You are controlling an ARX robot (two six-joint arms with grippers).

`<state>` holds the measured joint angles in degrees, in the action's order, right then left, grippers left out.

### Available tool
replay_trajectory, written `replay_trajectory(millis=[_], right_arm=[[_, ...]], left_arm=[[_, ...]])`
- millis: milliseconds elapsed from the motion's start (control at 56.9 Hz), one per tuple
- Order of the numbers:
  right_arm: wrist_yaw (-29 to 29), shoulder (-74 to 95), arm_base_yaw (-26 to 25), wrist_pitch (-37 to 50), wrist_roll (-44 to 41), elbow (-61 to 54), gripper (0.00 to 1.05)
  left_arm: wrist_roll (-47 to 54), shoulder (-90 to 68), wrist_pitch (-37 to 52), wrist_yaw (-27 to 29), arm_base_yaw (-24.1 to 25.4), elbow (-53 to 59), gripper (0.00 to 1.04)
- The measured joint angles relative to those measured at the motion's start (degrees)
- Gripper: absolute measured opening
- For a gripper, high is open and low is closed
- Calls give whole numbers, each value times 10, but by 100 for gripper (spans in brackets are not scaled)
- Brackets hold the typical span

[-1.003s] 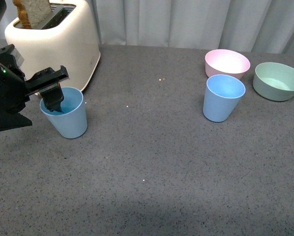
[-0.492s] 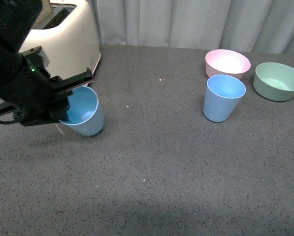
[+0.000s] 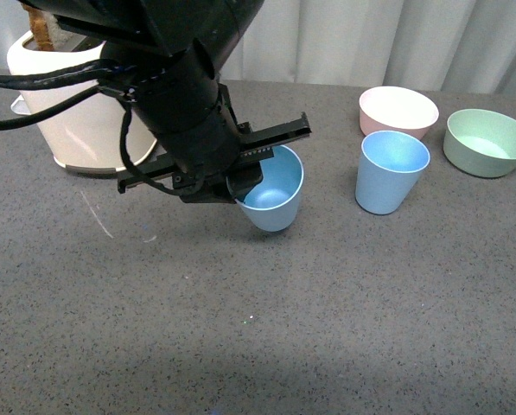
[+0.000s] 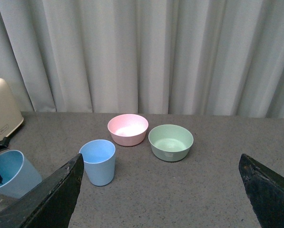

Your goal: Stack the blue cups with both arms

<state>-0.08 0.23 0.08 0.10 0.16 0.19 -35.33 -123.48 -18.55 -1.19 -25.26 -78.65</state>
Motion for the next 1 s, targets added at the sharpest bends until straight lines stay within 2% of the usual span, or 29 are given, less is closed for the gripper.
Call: replay_trajectory(millis=[334, 369, 545, 668, 774, 791, 827, 879, 915, 967, 1003], right_arm=[[0, 0, 0, 0, 0, 0, 95], [0, 0, 0, 0, 0, 0, 95], [0, 0, 0, 0, 0, 0, 95], [0, 0, 0, 0, 0, 0, 95], [0, 0, 0, 0, 0, 0, 95], [0, 0, 0, 0, 0, 0, 95], [0, 0, 0, 0, 0, 0, 95], [0, 0, 0, 0, 0, 0, 95], [-1, 0, 0, 0, 0, 0, 95], [0, 0, 0, 0, 0, 0, 95], [0, 0, 0, 0, 0, 0, 95]], left_arm=[[10, -27, -36, 17, -12, -36, 4], [9, -27, -36, 16, -12, -36, 6], [-1, -19, -31, -1, -16, -33, 42], [-16, 37, 14, 0, -15, -1, 71], [-21, 64, 26, 7, -15, 7, 87], [-12, 65, 39, 17, -16, 12, 87], [19, 73, 125, 75, -17, 47, 83], [103, 87, 284, 175, -16, 125, 74], [151, 98, 376, 211, -11, 181, 68], [209, 112, 495, 229, -1, 254, 61], [254, 131, 611, 229, 13, 318, 54]])
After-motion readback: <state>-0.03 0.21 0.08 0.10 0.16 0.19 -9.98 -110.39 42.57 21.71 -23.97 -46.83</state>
